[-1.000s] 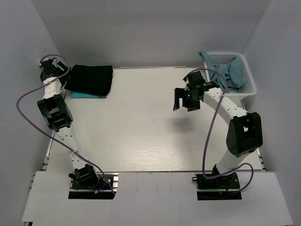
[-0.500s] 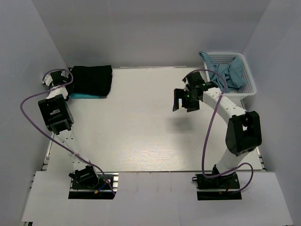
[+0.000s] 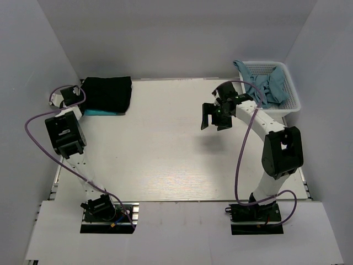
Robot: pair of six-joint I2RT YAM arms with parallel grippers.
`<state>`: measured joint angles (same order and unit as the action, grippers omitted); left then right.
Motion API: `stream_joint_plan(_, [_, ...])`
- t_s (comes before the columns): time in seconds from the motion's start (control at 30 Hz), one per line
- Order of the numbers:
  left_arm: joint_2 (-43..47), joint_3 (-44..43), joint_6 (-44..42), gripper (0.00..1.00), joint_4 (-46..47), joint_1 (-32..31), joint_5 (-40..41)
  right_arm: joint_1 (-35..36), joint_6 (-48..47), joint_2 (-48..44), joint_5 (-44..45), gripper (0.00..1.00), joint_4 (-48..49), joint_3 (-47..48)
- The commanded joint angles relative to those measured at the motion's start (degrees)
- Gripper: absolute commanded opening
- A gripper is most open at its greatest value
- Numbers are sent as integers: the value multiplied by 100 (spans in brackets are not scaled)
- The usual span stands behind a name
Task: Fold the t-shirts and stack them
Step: Put the neatly folded tshirt into the corner of the board with the left arm
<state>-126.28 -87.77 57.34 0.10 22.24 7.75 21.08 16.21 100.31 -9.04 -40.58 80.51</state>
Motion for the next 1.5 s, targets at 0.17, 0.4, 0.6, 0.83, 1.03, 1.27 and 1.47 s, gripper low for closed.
stream_joint_plan(0.17, [903, 39, -214, 28, 122, 52, 245, 19, -153, 138, -221, 90, -99, 299])
stream_joint_plan(0.4, [1061, -152, -443, 19, -79, 52, 245, -7, -232, 146, -283, 90, -116, 325])
stream_joint_plan(0.6, [947, -267, -557, 57, -502, 52, 394, 1, -293, 111, -125, 90, -187, 343])
stream_joint_plan(0.83, [833, -267, -610, 62, -608, 52, 631, -8, -294, 146, -212, 90, -170, 351])
stream_joint_plan(1.03, [657, -338, -663, 0, -484, 52, 377, 10, -259, 190, -327, 90, -152, 369])
stream_joint_plan(1.27, [1315, 83, -838, 0, 138, 0, 184, -7, -241, 164, -406, 90, -135, 378])
stream_joint_plan(1.47, [1738, 567, -900, 0, 394, 0, 113, 10, -267, 155, -494, 90, -117, 316])
